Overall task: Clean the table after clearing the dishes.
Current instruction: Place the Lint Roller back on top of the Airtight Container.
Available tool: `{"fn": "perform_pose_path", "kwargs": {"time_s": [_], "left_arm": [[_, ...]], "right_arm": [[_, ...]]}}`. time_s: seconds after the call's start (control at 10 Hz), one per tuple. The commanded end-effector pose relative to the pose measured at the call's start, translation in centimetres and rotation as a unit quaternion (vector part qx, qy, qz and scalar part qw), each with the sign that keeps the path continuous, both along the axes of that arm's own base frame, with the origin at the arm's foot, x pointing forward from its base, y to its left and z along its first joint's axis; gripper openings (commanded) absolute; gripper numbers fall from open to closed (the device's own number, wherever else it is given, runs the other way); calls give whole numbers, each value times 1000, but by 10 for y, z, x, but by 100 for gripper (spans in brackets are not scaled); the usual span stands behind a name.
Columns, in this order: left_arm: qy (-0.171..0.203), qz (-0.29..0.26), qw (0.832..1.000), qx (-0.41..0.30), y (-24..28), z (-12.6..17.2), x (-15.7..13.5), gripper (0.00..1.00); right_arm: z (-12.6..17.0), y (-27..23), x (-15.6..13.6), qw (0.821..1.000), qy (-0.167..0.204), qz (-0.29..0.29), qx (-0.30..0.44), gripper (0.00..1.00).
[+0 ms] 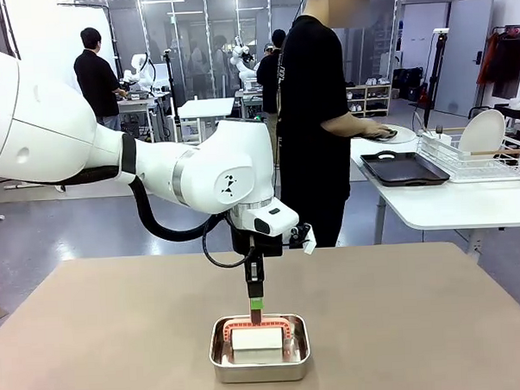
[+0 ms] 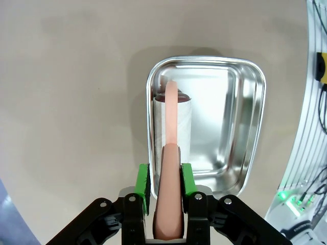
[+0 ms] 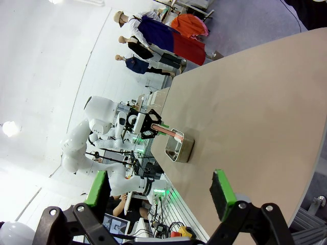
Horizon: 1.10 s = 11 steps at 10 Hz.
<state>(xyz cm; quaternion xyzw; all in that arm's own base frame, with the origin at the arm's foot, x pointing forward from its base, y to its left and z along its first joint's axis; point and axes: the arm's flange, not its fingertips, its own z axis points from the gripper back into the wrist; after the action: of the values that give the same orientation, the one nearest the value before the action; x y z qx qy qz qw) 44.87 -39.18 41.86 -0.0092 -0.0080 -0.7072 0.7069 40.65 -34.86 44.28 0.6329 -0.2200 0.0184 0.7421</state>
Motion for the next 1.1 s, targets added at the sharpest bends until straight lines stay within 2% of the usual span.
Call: {"fn": "perform_pose_path", "kwargs": {"time_s": [0.0,0.1,0.2,0.3,0.4,0.5,0.6,0.7,0.9,1.0], "left_arm": [[-18,5,1000,6,-5,1,4,45],[-20,6,1000,6,-5,2,5,55],[-20,5,1000,6,-4,3,5,57],[-22,5,1000,4,-4,7,5,67],[-26,5,1000,2,-5,13,7,70],[-27,7,1000,8,-6,19,9,81],[-27,14,1000,5,-7,26,13,83],[-29,17,999,13,-8,34,16,94],[-21,29,999,15,-5,65,25,100],[9,48,999,7,2,82,27,100]], "right_arm": [[1,3,-4,1000,-3,-1,-6,100],[1,3,-4,1000,-3,-1,-6,100],[1,3,-4,1000,-3,-1,-6,100],[1,3,-4,1000,-3,-1,-6,100],[1,3,-4,1000,-3,-1,-6,100],[1,3,-4,1000,-3,-1,-6,100],[1,3,-4,1000,-3,-1,-6,100],[1,3,-4,1000,-3,-1,-6,100],[1,3,-4,1000,-3,-1,-6,100],[1,3,-4,1000,-3,-1,-6,100]]}}
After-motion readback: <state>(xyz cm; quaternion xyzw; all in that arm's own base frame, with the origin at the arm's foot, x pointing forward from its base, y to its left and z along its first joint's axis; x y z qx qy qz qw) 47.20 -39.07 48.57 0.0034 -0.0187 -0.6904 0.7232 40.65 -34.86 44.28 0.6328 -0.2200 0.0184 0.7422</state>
